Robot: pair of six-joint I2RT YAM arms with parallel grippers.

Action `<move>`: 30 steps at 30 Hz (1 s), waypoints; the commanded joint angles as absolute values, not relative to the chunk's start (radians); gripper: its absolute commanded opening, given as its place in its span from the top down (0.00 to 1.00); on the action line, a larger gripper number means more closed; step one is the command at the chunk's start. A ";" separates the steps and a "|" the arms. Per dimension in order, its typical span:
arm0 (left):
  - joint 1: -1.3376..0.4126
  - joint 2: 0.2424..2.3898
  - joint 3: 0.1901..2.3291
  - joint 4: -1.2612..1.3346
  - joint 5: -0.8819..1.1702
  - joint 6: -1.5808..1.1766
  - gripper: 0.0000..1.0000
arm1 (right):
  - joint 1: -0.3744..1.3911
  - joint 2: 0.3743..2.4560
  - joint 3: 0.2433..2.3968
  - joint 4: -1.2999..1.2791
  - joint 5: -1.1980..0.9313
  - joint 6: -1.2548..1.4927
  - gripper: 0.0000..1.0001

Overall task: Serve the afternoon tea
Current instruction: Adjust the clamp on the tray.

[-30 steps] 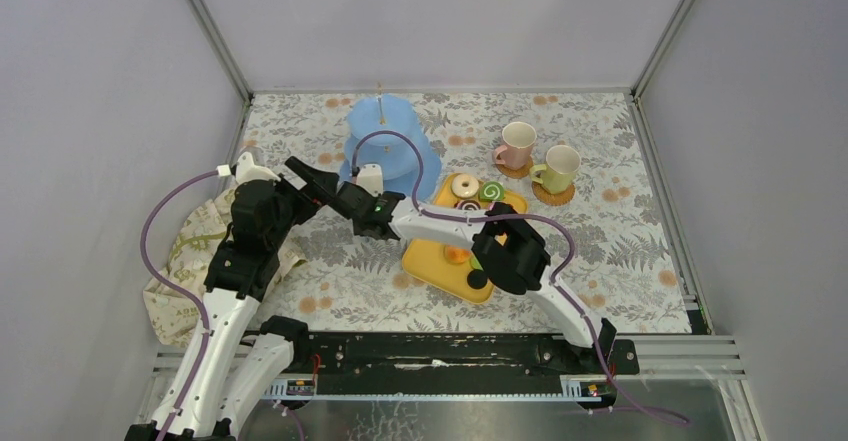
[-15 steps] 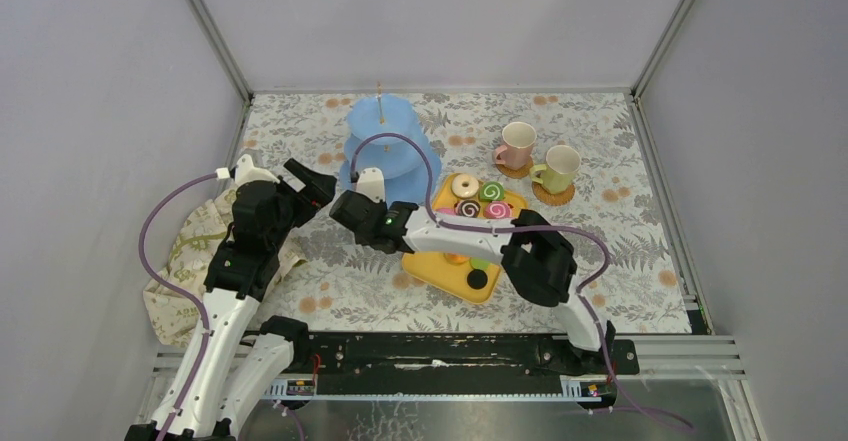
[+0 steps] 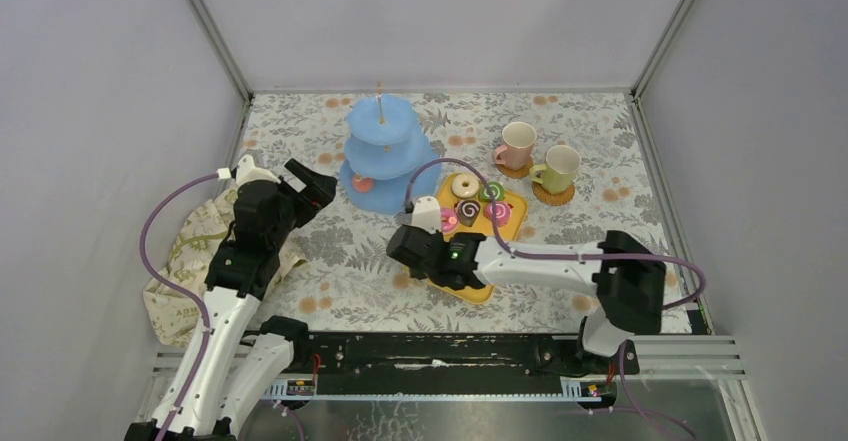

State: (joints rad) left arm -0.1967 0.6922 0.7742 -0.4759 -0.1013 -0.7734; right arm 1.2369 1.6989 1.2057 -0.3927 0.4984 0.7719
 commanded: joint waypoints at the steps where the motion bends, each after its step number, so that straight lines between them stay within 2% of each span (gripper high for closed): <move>1: -0.203 0.701 0.786 -0.434 -0.088 -0.792 0.00 | 1.239 1.576 1.119 -0.395 0.496 0.823 0.69; 10: -0.203 0.721 0.779 -0.417 -0.076 -0.794 0.00 | 1.231 1.595 1.029 -0.366 0.451 0.837 0.65; 30: -0.202 0.767 0.780 -0.385 -0.060 -0.789 0.00 | 1.151 1.712 1.021 -0.289 0.355 0.793 0.54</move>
